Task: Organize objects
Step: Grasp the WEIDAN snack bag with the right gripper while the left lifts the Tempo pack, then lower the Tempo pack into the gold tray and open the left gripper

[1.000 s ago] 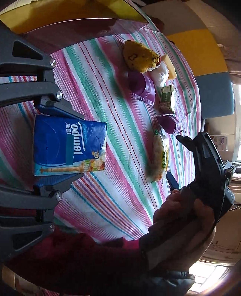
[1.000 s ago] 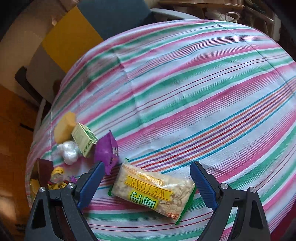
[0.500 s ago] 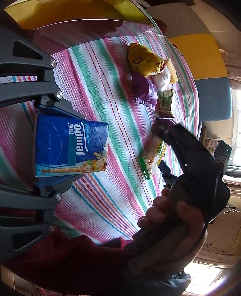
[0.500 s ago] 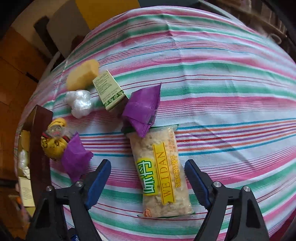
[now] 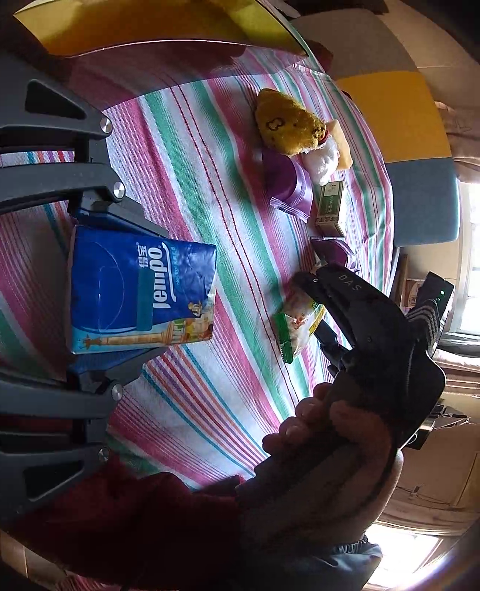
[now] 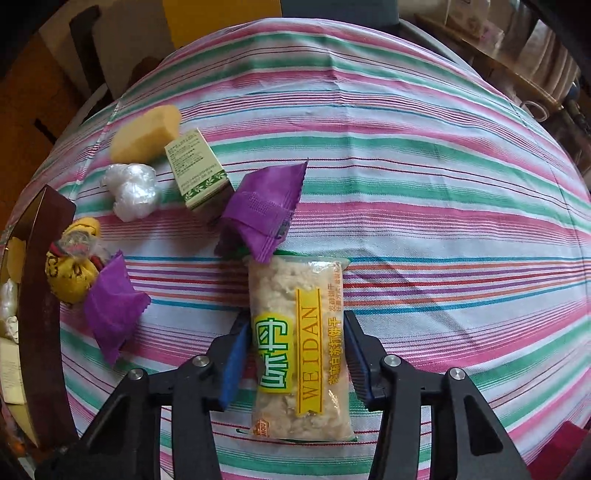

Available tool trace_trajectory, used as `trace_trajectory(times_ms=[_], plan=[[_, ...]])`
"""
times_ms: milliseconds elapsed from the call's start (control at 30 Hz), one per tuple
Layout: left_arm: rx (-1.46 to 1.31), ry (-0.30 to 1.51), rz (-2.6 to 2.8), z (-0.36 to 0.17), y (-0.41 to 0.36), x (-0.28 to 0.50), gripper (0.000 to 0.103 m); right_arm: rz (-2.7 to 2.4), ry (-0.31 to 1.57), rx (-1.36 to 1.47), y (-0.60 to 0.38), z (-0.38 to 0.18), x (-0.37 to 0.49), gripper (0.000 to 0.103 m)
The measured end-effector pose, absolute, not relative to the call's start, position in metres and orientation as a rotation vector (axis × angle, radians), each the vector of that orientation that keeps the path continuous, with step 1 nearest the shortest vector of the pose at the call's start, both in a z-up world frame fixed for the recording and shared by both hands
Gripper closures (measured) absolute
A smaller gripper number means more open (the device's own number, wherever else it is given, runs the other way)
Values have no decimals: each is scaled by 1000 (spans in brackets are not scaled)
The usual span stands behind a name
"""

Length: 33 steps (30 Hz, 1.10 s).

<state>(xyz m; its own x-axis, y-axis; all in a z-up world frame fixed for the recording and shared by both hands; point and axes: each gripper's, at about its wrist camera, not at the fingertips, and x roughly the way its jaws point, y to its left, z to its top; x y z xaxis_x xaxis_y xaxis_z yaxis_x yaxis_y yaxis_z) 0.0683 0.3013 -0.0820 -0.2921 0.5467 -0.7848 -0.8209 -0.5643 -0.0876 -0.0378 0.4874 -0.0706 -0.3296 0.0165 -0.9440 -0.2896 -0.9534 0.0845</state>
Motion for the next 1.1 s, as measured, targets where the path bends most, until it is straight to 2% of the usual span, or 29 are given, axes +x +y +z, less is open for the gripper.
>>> trace_trajectory(times_ms=[133, 400, 667, 767, 967, 1100], plan=[[-1027, 434, 1953, -76, 299, 71, 51, 2399, 279, -1694, 479, -70, -37, 54], [-983, 300, 1949, -30, 271, 73, 51, 2412, 273, -1684, 476, -70, -35, 54], [-1121, 53, 2107, 15, 198, -8, 51, 2415, 251, -1678, 477, -68, -33, 54], [-1227, -29, 2186, 14, 162, -60, 51, 2415, 243, -1679, 478, -68, -34, 54], [-1411, -47, 2307, -20, 120, -143, 51, 2413, 227, -1681, 475, -67, -33, 54], [-1462, -27, 2349, -38, 115, -171, 51, 2414, 224, -1683, 476, -70, -37, 54]])
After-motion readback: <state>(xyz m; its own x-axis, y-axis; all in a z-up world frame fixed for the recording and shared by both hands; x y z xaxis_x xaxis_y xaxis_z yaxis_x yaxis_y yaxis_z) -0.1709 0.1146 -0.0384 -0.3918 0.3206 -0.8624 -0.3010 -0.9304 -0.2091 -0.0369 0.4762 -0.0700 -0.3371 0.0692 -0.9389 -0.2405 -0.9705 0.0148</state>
